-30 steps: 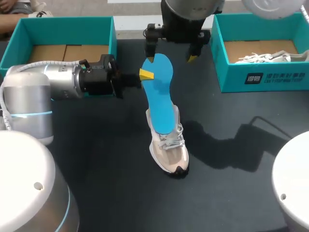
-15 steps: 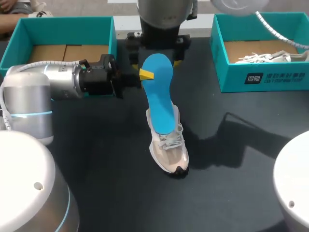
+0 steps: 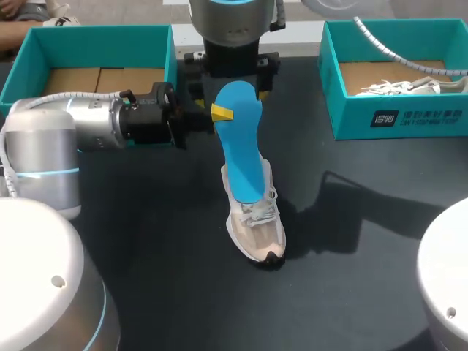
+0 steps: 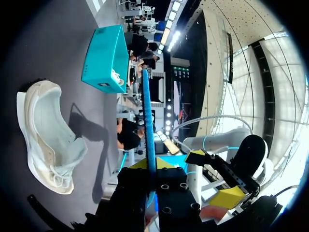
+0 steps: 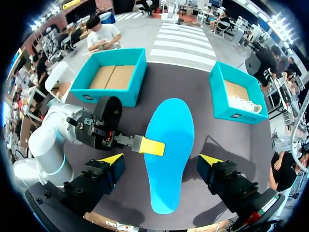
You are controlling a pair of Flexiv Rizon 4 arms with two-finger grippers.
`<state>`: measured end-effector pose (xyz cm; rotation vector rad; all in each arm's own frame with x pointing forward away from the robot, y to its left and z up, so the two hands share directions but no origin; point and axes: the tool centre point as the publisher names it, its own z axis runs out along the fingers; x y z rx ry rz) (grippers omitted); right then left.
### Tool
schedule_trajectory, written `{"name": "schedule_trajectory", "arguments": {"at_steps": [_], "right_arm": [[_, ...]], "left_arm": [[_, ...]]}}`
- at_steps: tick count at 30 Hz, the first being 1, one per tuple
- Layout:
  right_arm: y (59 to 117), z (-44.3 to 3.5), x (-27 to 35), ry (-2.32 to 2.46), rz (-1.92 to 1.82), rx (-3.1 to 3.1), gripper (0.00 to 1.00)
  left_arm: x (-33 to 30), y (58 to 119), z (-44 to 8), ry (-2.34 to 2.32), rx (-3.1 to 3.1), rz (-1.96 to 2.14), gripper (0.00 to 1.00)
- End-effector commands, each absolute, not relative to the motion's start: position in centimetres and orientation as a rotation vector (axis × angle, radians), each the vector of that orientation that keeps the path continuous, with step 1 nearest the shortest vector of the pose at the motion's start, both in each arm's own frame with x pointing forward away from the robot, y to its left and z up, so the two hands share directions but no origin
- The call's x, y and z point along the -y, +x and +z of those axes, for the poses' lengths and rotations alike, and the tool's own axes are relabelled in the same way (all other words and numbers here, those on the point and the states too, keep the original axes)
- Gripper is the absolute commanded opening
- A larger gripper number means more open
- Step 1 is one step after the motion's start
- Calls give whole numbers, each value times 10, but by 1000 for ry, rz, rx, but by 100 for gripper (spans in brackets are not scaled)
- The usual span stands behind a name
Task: Take the shoe out of the shoebox, open the shoe tongue, remove and reinsert the insole, then place the shoe into the shoebox
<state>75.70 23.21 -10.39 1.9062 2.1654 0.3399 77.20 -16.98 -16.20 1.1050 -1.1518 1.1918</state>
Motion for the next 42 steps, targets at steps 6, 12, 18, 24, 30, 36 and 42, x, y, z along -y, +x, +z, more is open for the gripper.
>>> {"name": "schedule_trajectory", "arguments": {"at_steps": [6,12,18,24,30,36,42], "right_arm": [[755,-96,-203,1934,524,-2257,100],[752,-90,-175,2011,805,-2350,100],[754,-93,-146,2113,1118,-2362,100],[759,-108,-128,2184,1402,-2387,100],[765,-117,-121,2199,1608,-2435,100],[772,-125,-124,2158,1748,-2499,100],[775,-132,-129,2099,1927,-2536,100]], "left_arm": [[170,771,-162,1106,1152,1193,0],[170,771,-162,1106,1152,1193,0],[170,771,-162,1106,1152,1193,0],[170,771,-162,1106,1152,1193,0],[170,771,-162,1106,1152,1193,0],[170,771,-162,1106,1152,1193,0],[170,771,-162,1106,1152,1193,0]]}}
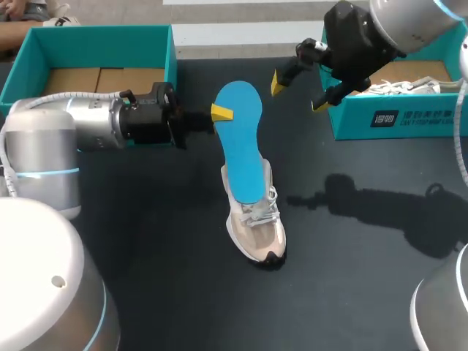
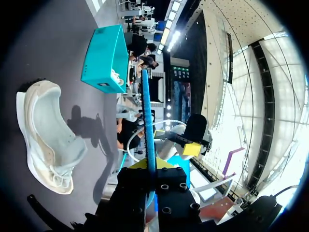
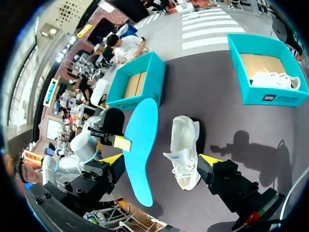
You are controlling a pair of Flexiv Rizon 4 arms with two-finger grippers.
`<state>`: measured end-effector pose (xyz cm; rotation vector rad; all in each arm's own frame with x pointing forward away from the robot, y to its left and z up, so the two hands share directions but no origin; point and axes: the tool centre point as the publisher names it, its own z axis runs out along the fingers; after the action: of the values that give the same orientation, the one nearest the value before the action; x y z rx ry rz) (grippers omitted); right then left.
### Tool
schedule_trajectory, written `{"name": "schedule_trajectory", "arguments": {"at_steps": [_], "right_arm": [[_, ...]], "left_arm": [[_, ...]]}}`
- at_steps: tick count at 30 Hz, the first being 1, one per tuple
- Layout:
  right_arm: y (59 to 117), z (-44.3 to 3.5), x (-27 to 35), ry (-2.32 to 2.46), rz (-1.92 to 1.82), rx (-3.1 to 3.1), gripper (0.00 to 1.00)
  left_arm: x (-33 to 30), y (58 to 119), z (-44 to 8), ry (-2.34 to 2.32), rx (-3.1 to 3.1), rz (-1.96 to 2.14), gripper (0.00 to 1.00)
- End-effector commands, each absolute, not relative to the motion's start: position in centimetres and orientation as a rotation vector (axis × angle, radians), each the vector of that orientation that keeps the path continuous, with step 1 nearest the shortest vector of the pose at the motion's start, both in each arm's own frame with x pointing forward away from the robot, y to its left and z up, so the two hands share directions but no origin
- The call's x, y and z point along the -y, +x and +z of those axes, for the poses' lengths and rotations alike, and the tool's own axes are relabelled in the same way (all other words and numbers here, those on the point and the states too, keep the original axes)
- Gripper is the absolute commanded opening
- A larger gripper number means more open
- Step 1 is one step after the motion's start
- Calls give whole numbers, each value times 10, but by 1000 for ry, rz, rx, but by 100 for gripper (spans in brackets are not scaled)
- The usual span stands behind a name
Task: Take the shoe out of the shoebox, open the shoe tongue, remove and reinsert the insole, then place the shoe into the shoebox
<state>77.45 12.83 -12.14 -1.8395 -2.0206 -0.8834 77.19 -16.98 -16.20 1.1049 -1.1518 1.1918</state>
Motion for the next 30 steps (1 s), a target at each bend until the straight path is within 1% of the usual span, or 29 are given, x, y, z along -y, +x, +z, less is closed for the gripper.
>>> {"name": "schedule_trajectory", "arguments": {"at_steps": [1,11,22,30], "right_arm": [[775,-133,-130,-1343,-1254,1622,100],[776,-144,-130,-1236,-1258,1565,100],[776,-148,-119,-1208,-1265,1532,100],[775,-157,-121,-1200,-1212,1536,100]], "left_arm": [[170,771,-162,1106,1152,1193,0],[170,771,-162,1106,1152,1193,0],[170,771,-162,1106,1152,1193,0],[170,771,-162,1106,1152,1193,0]]}}
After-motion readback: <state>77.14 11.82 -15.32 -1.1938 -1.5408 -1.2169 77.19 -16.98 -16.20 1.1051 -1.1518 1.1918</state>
